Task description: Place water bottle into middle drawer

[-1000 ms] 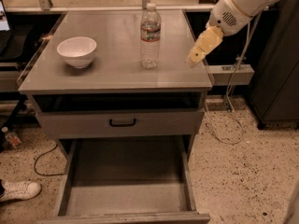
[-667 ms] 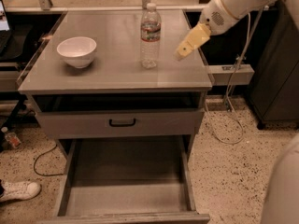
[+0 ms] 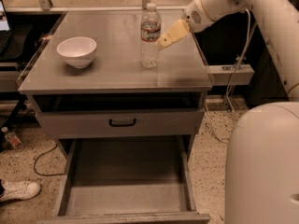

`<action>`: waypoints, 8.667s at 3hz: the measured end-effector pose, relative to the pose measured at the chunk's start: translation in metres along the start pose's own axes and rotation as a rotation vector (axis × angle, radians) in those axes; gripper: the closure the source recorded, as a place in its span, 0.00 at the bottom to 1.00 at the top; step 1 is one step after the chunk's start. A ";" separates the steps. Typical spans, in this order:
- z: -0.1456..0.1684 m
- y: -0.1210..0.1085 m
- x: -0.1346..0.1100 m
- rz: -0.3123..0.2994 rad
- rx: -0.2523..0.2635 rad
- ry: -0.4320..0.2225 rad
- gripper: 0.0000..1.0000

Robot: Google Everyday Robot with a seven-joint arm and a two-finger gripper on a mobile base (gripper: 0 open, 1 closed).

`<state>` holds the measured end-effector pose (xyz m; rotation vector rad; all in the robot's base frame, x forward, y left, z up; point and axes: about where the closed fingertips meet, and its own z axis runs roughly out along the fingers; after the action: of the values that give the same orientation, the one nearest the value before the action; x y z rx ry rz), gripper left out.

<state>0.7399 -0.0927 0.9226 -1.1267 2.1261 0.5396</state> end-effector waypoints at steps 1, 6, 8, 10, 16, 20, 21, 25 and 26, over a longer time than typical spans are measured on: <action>0.018 -0.007 -0.012 0.024 -0.023 -0.037 0.00; 0.035 0.022 -0.016 0.082 -0.154 -0.092 0.00; 0.034 0.018 -0.017 0.146 -0.158 -0.181 0.00; 0.041 0.023 -0.054 0.120 -0.190 -0.279 0.00; 0.040 0.027 -0.054 0.122 -0.193 -0.281 1.00; -0.046 0.082 0.033 0.237 -0.071 -0.267 1.00; -0.046 0.083 0.035 0.238 -0.070 -0.266 1.00; -0.111 0.185 0.121 0.378 0.029 -0.225 1.00; -0.109 0.187 0.126 0.383 0.028 -0.217 1.00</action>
Offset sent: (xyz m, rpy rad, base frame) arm -0.0152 0.0072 -0.0190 0.1876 0.1110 -0.0189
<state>0.4923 -0.1301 0.9175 -0.6125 2.1548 0.7656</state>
